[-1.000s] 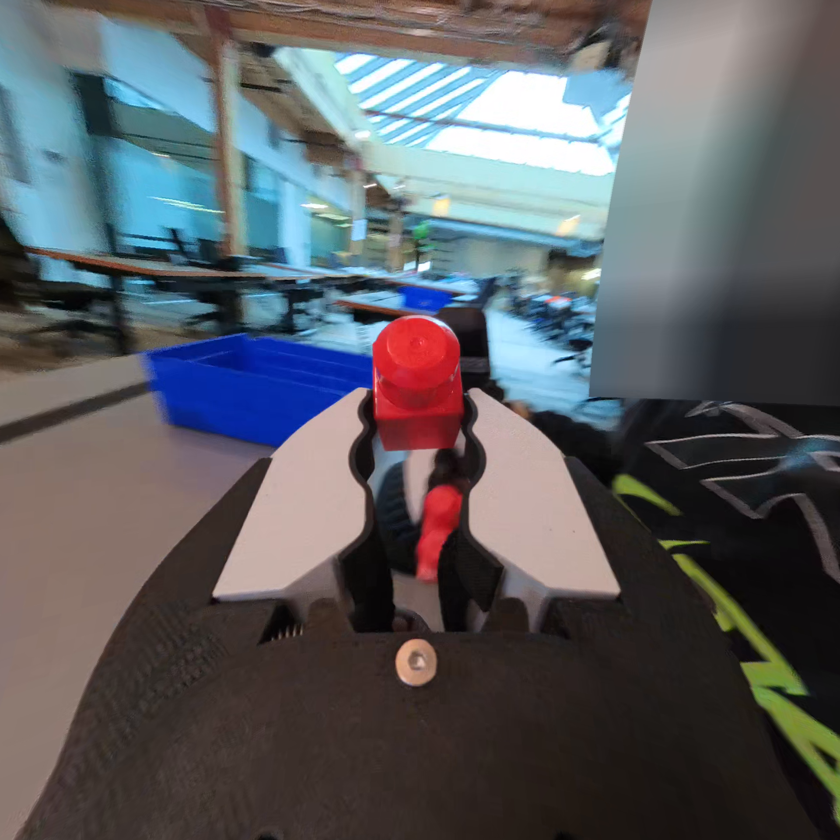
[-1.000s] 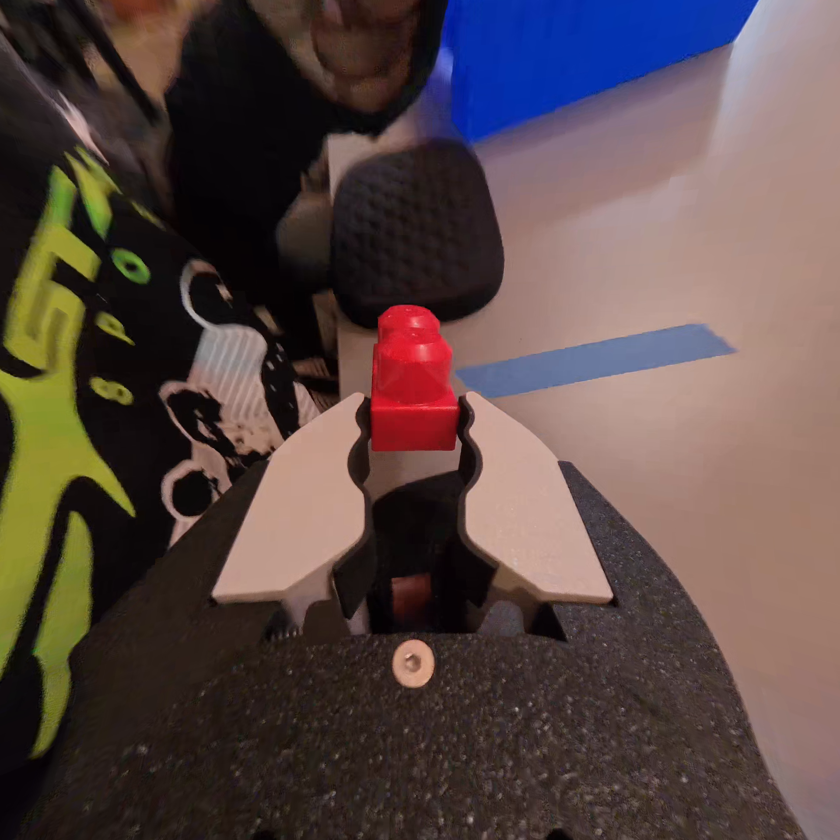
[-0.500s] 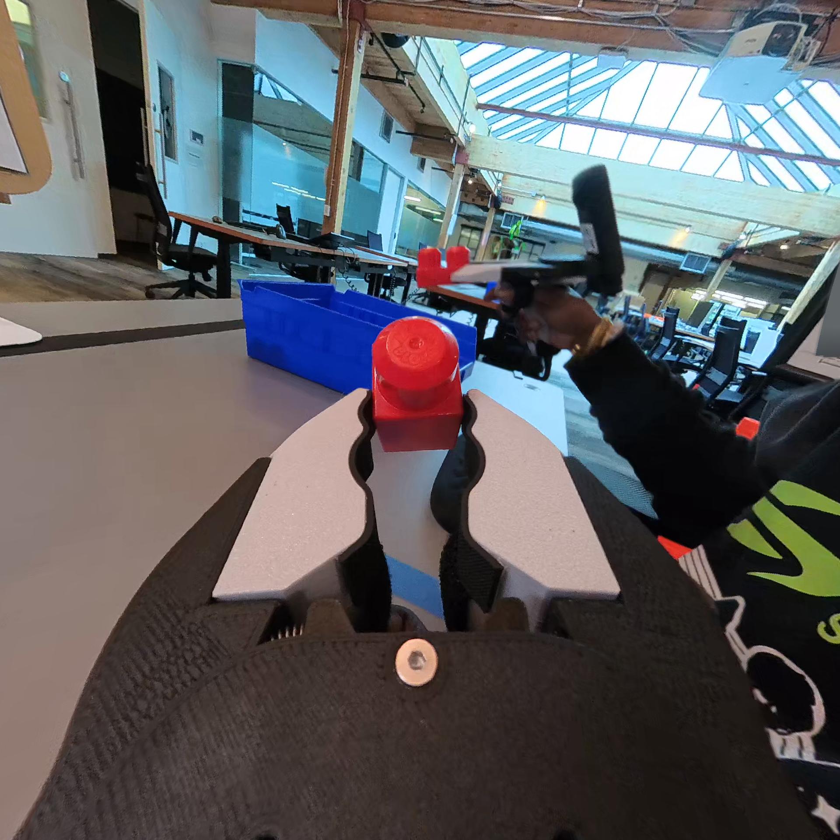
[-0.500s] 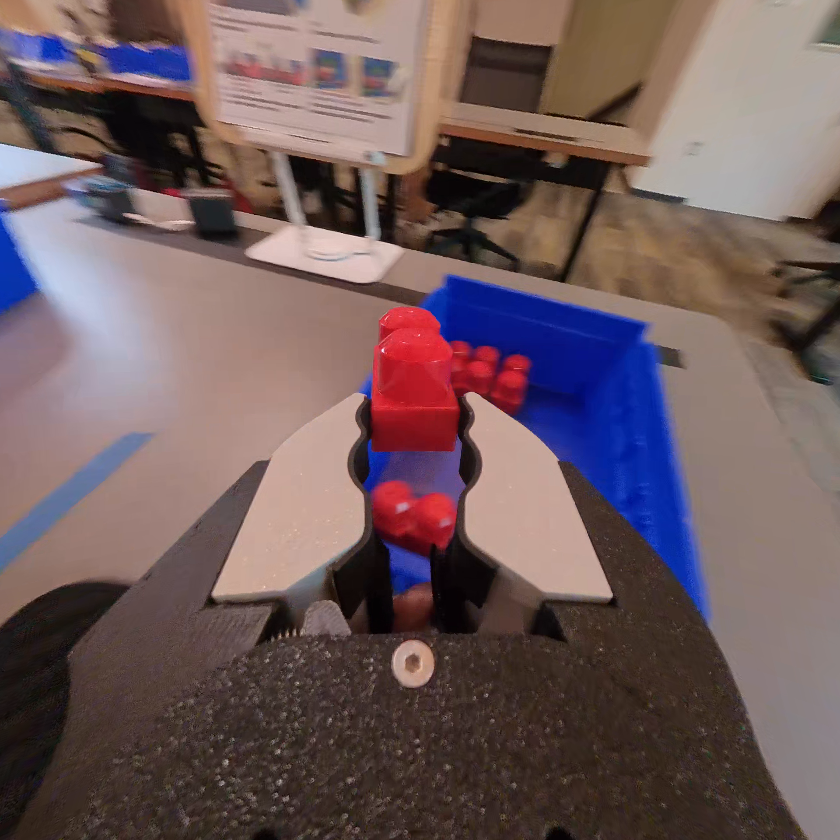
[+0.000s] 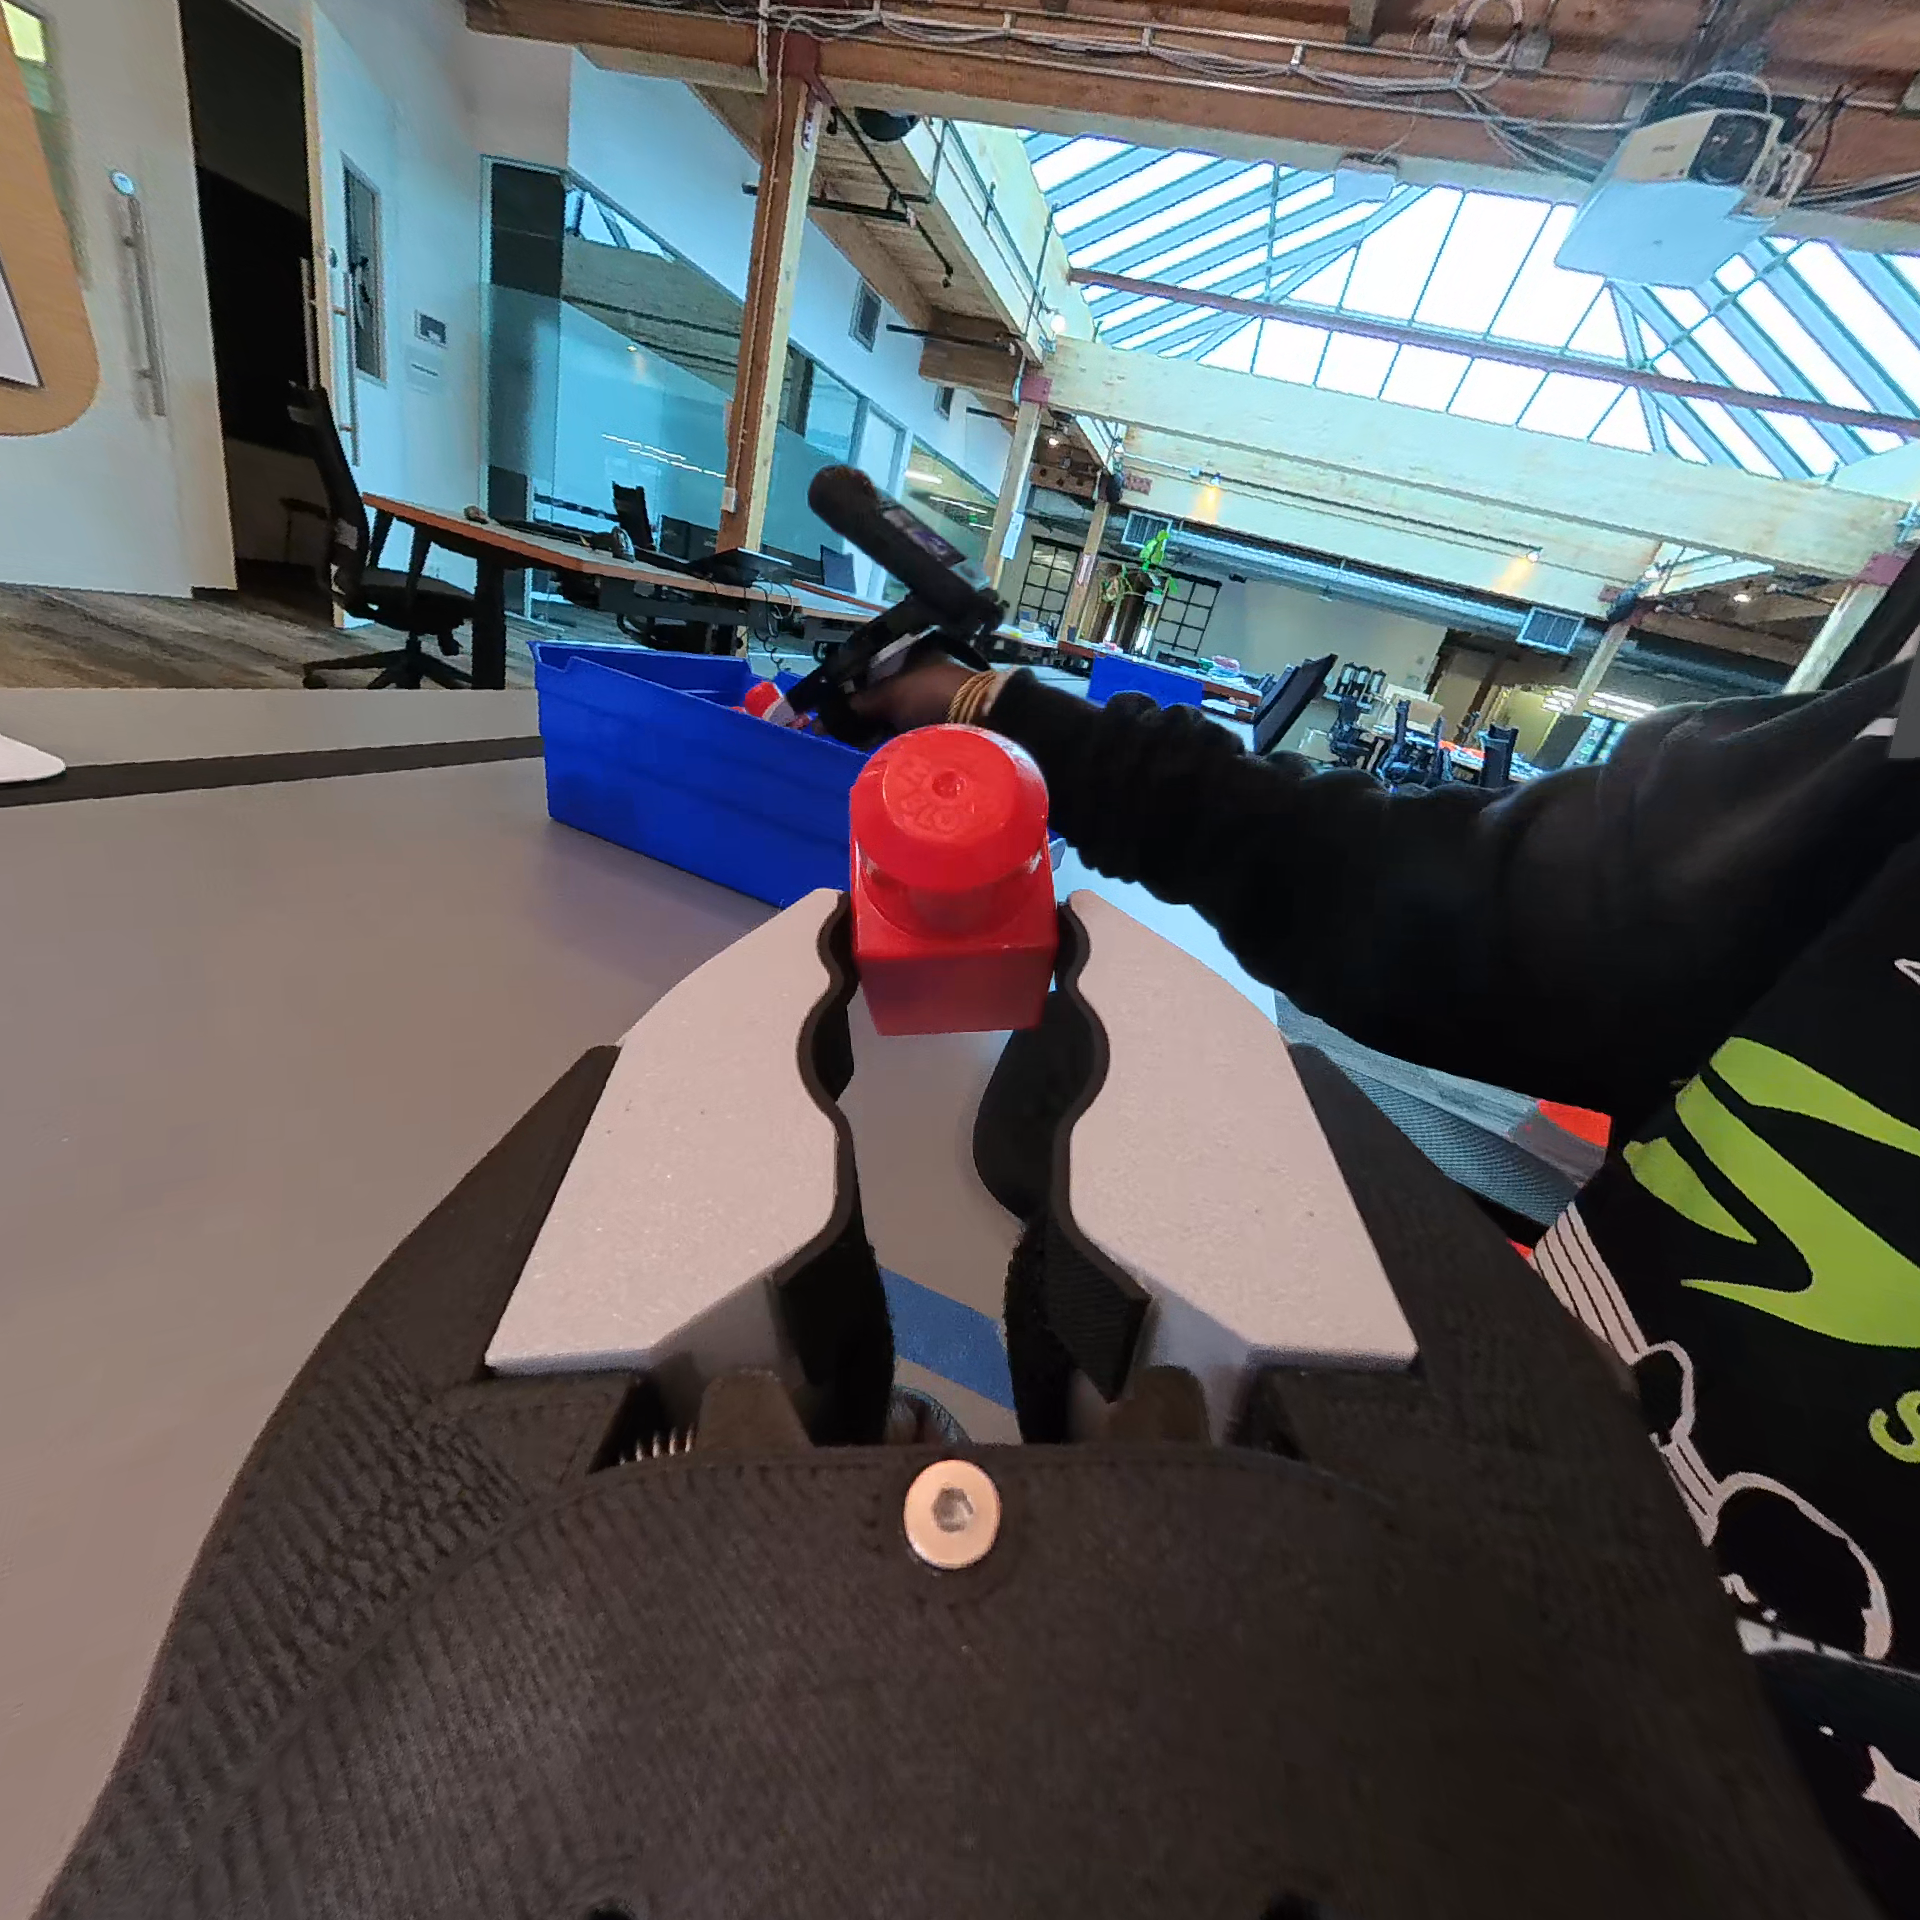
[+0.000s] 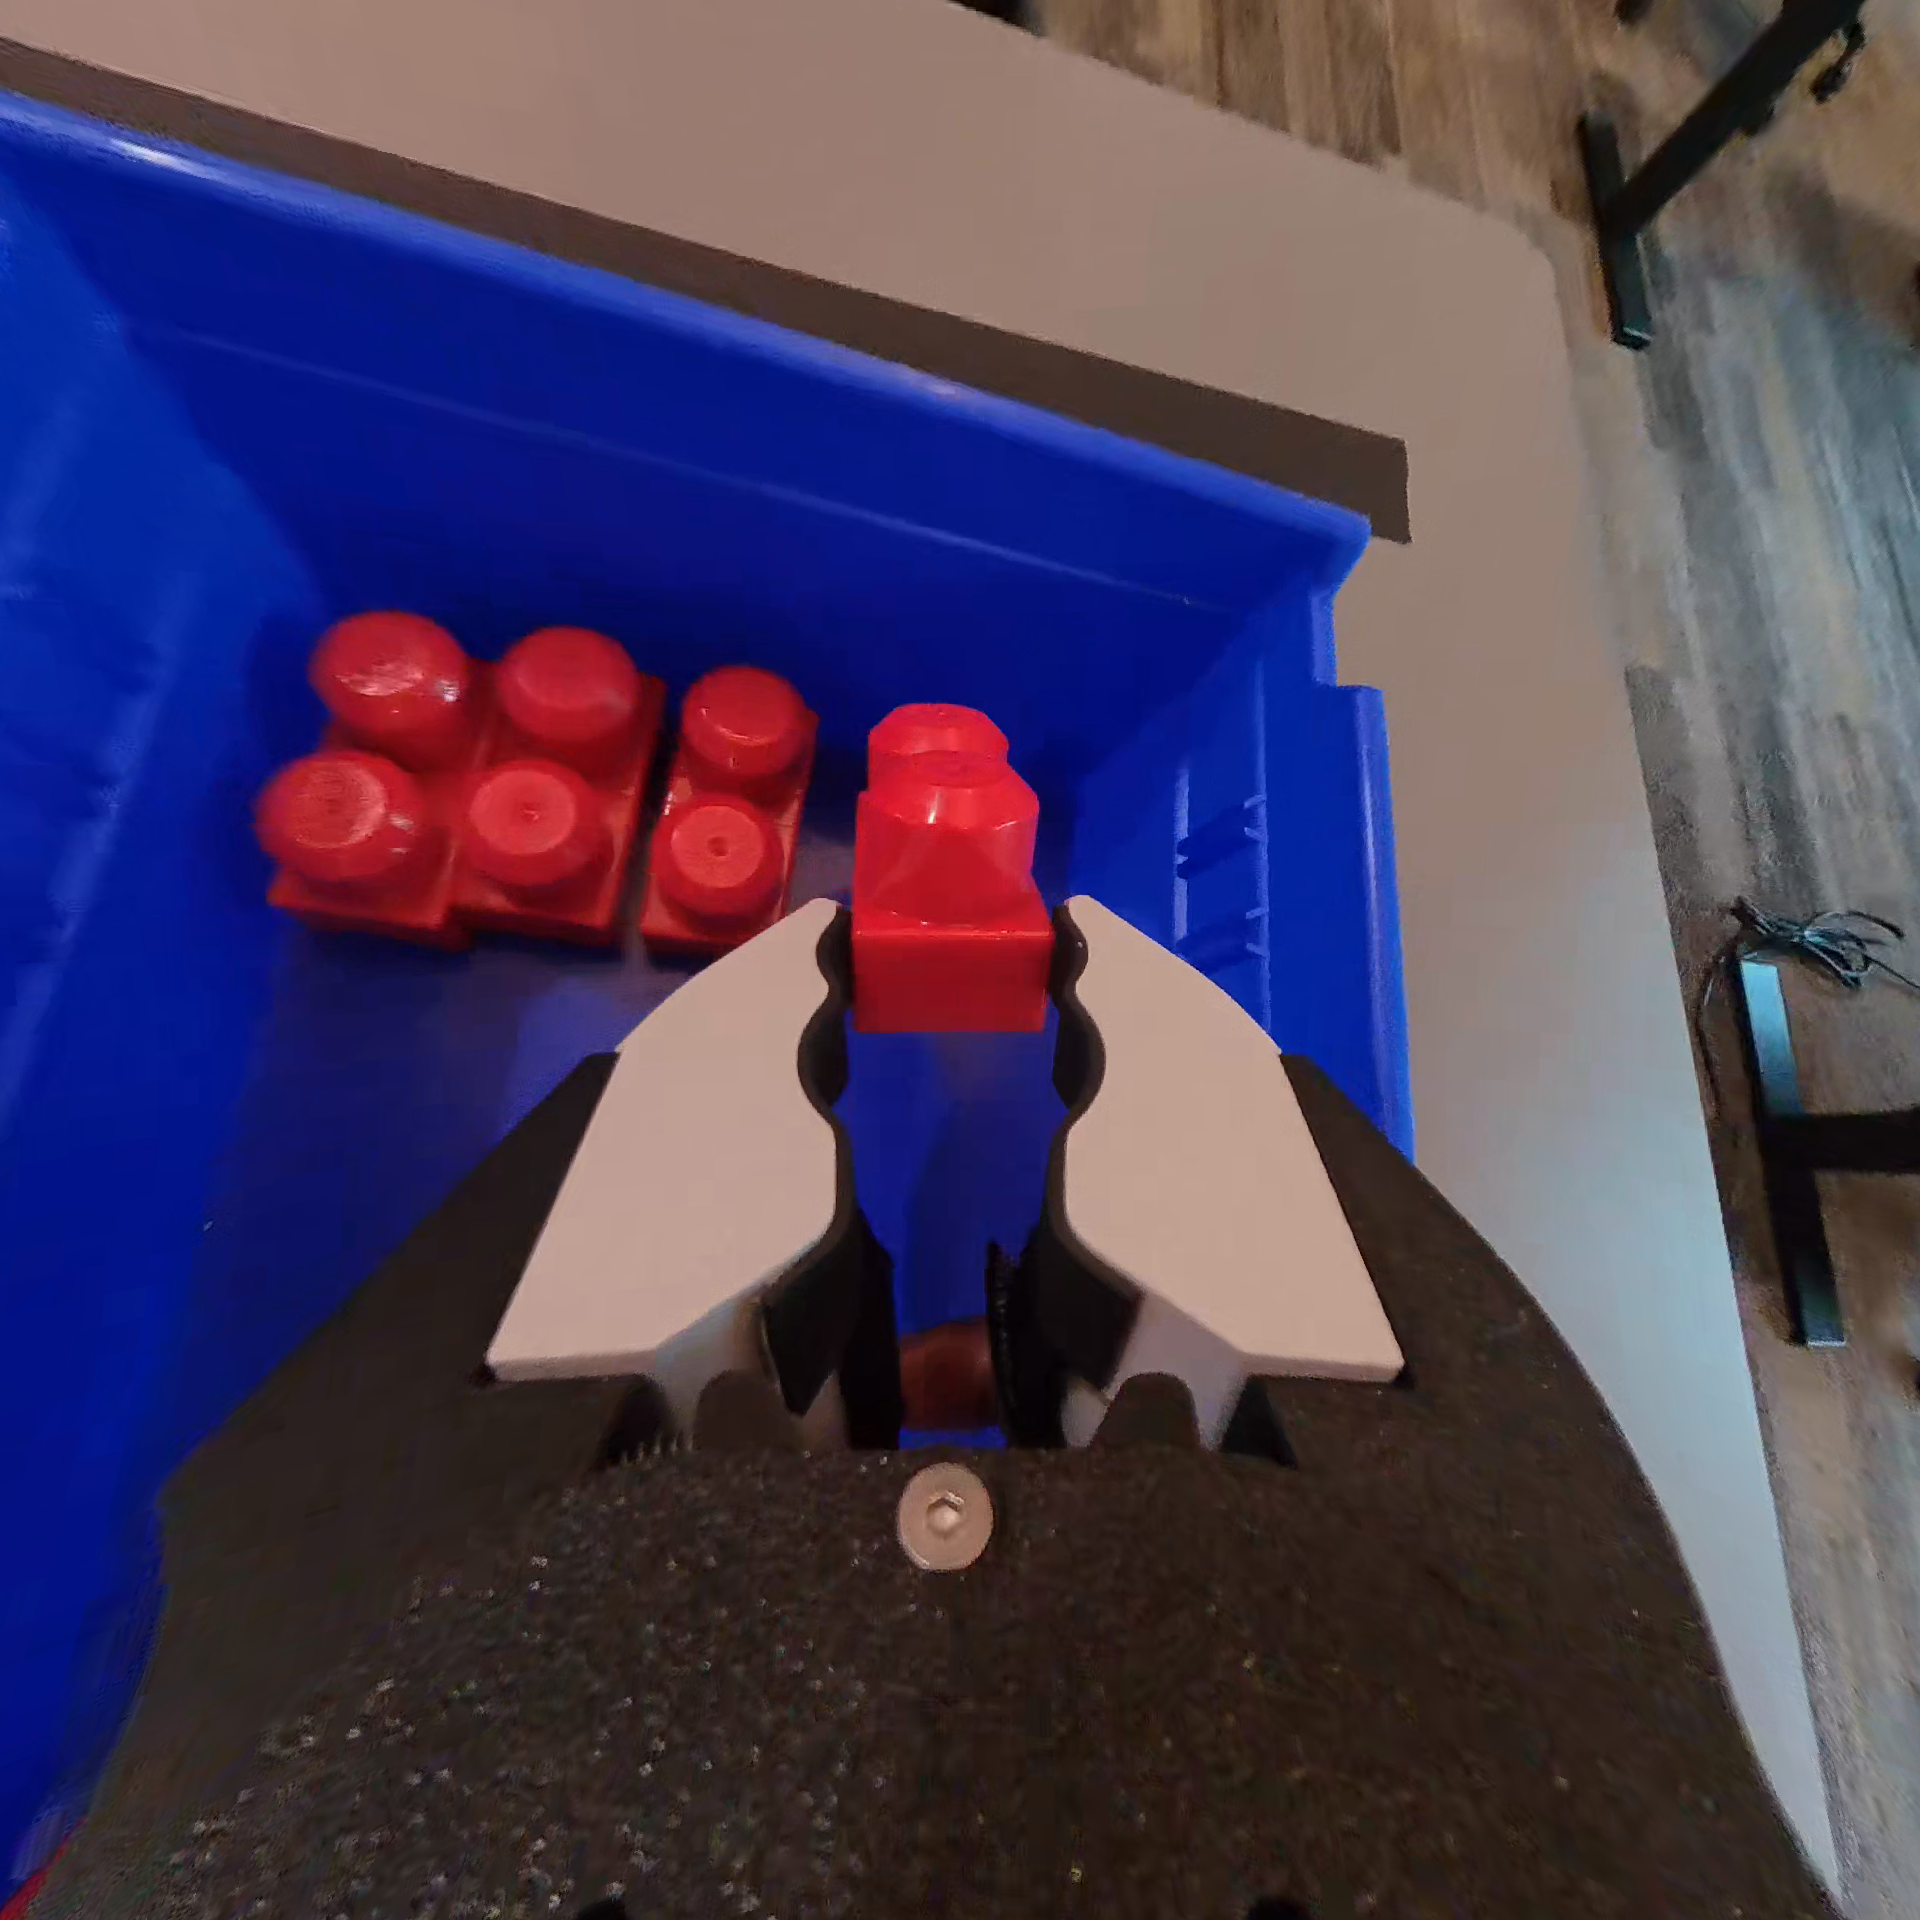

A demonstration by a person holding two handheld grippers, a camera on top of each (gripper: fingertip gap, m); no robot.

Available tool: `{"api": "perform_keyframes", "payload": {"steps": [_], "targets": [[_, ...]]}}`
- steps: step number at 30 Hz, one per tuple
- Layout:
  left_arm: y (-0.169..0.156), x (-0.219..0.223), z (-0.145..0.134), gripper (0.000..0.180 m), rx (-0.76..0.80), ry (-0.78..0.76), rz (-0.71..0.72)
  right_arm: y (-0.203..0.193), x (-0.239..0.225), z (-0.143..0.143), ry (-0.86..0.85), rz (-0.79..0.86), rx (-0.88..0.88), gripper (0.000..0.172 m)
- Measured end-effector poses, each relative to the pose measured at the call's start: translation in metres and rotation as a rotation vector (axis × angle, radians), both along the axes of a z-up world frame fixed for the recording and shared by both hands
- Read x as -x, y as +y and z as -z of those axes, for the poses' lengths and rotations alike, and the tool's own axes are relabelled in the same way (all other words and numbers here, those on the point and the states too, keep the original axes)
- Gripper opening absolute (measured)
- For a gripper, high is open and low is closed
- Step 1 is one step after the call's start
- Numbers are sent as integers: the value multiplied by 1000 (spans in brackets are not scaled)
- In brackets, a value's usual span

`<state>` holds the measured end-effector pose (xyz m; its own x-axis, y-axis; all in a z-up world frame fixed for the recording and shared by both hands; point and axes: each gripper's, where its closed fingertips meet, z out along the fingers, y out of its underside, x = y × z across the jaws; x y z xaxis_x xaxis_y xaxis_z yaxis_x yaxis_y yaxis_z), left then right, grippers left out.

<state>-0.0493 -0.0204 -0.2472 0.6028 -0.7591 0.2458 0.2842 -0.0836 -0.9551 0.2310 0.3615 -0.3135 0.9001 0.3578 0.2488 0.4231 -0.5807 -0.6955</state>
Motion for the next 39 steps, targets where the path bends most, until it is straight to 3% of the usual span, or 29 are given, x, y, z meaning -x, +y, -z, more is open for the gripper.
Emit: {"api": "perform_keyframes", "payload": {"steps": [16, 18, 20, 23, 27, 31, 39], "targets": [[1, 1, 2, 36, 15, -14, 10, -10, 3, 54, -10, -30, 202, 37], [1, 1, 2, 36, 17, -14, 10, -13, 5, 53, 15, -52, 222, 50], [1, 1, 2, 36, 19, -14, 11, -17, 6, 48, 40, -66, 225, 51], [1, 1, 2, 36, 21, -13, 13, -20, -3, 43, 17, -68, 223, 39], [2, 0, 3, 36, 21, -10, 12, -26, -2, 56, 9, -115, 291, 44], [2, 1, 3, 36, 22, -12, 9, -23, 1, 63, 7, -125, 298, 20], [2, 0, 3, 36, 26, -15, 13, -12, 6, 62, -22, -125, 288, 12]]}}
